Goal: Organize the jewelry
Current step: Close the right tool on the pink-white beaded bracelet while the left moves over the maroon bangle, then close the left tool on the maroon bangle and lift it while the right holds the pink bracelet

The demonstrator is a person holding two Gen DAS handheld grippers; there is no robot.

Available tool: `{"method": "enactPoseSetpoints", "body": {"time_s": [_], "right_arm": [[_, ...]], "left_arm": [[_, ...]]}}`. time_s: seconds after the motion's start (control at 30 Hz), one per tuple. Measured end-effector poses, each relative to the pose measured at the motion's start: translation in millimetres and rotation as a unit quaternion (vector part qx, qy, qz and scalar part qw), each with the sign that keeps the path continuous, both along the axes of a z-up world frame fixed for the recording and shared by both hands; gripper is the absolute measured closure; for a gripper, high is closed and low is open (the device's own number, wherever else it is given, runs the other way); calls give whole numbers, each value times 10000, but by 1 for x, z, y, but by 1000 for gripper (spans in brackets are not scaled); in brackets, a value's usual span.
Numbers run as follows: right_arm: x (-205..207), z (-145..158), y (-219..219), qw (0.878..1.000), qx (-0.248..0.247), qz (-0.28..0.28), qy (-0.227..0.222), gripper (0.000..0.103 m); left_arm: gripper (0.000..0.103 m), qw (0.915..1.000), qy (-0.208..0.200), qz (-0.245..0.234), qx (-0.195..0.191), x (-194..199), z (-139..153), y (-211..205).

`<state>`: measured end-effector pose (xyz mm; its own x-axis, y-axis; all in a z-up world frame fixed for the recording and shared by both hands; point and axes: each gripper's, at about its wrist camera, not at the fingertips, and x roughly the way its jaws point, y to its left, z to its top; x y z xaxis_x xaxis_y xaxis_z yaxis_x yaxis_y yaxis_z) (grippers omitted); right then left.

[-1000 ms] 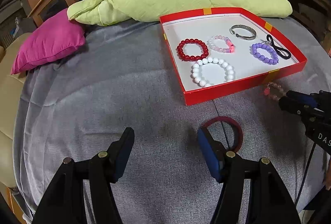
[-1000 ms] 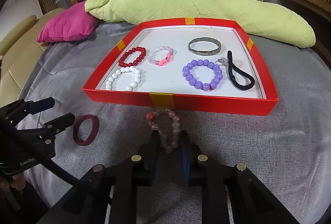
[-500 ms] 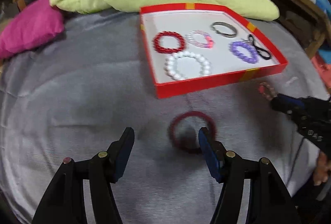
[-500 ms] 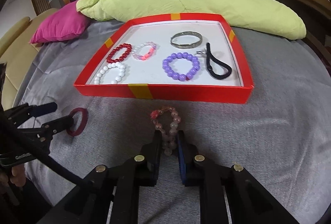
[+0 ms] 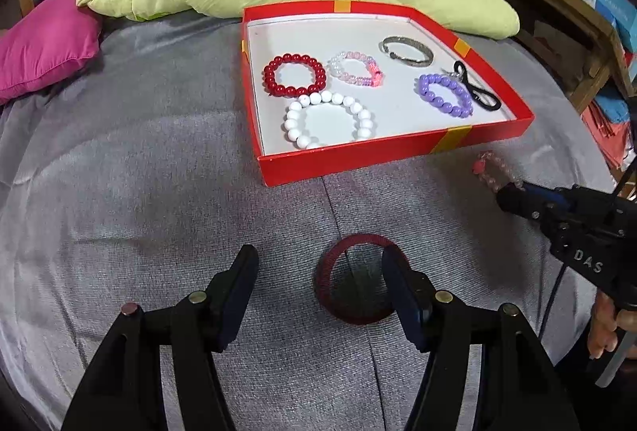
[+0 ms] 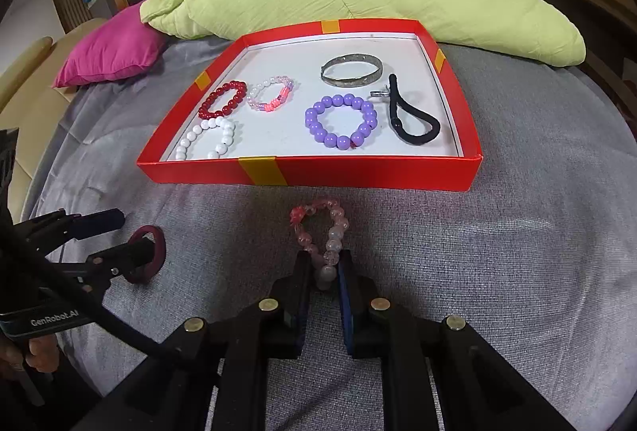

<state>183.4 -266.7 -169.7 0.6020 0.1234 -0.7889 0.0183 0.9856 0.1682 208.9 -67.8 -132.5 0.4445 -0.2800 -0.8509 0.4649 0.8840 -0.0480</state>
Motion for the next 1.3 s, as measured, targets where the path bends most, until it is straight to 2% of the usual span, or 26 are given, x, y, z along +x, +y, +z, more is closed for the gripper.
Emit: {"method": "enactPoseSetpoints", "body": {"time_s": [0.17,0.4,0.6,0.8,0.83,0.87,1.13,1.3], "right_arm": [[0,-1,1,10000,-39,3,-7,88],[1,-1,1,10000,-25,4,-5,88],[1,-1,1,10000,-20,2,-6,88],[1,-1,1,10000,-22,-1,-5,88],[1,-1,2,10000,-25,-1,-5,88],[0,-1,2,10000,-29,-1,-5,88],[0,-1,2,10000,-60,13,-32,88],[-1,0,1,10000,-41,29,-65,88]], "left_arm": [[38,9999,-120,-118,-38,-6,5,1],[38,9996,60,-243,-130,-7,4,-3],[37,9989,94,-429,178,-11,-6,-14],[38,9994,137,-322,-72,-8,-5,-7],[42,9993,116,-325,-115,-9,-4,-6],[54,9993,102,-335,-129,-9,-4,-5],[91,9990,-103,-394,-202,-12,4,-6],[92,9990,-95,-343,-254,-10,4,-3]]}}
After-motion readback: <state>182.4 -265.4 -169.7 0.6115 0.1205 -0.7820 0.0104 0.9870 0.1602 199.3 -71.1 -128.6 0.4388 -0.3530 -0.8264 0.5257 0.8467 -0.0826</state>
